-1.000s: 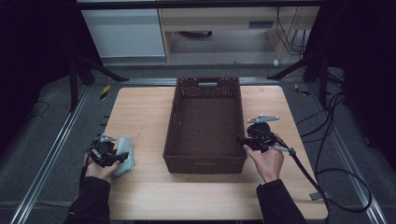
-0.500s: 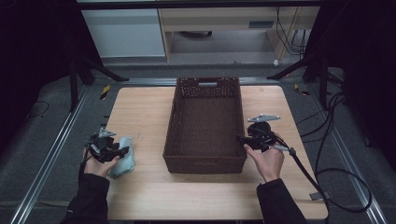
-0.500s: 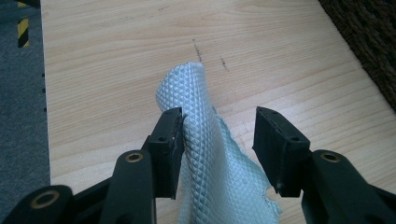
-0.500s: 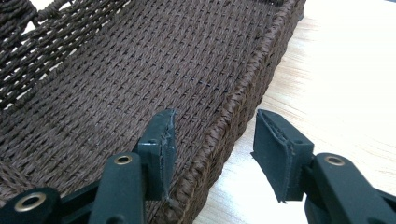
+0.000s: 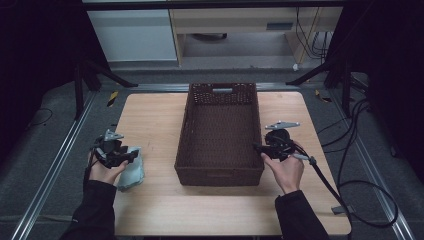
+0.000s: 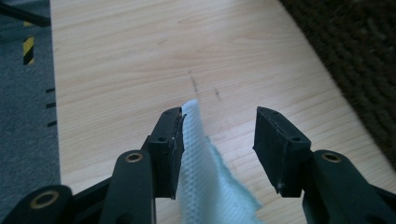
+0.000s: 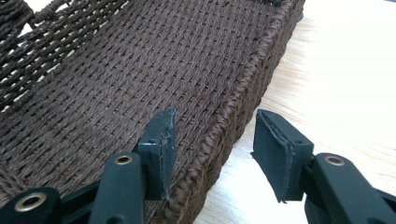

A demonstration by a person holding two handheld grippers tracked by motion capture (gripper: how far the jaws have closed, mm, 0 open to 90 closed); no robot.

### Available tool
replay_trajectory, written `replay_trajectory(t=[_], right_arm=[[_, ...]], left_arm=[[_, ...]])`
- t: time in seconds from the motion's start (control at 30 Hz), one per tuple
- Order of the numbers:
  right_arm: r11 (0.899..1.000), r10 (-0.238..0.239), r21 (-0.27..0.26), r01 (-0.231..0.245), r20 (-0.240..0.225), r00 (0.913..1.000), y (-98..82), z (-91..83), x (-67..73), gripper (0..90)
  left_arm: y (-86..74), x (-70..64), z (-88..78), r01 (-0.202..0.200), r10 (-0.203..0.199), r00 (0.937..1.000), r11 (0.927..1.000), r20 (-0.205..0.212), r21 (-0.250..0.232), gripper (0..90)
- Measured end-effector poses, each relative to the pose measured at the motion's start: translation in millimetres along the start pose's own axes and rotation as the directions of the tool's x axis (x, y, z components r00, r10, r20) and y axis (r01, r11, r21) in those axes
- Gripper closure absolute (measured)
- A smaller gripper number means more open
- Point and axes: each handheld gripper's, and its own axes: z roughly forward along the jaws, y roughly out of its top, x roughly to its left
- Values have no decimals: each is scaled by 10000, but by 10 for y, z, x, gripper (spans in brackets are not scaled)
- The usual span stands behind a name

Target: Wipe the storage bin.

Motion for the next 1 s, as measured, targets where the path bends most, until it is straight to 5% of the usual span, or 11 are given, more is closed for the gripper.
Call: replay_trajectory(t=[0.4, 0.8, 1.0], right_arm=[[9997, 134, 186, -132, -118, 9998, 28, 59, -41, 514], [9988, 107, 471, -95, -243, 9996, 84, 148, -66, 600], [9989, 76, 473, -62, -300, 9995, 81, 172, -59, 640]], left_arm=[[358, -432, 17, -554, 591, 9933, 9977, 989, -394, 509], [567, -876, 82, -965, 1073, 9721, 9935, 2084, -612, 505], [579, -964, 141, -1042, 1129, 9644, 9934, 2390, -488, 524]])
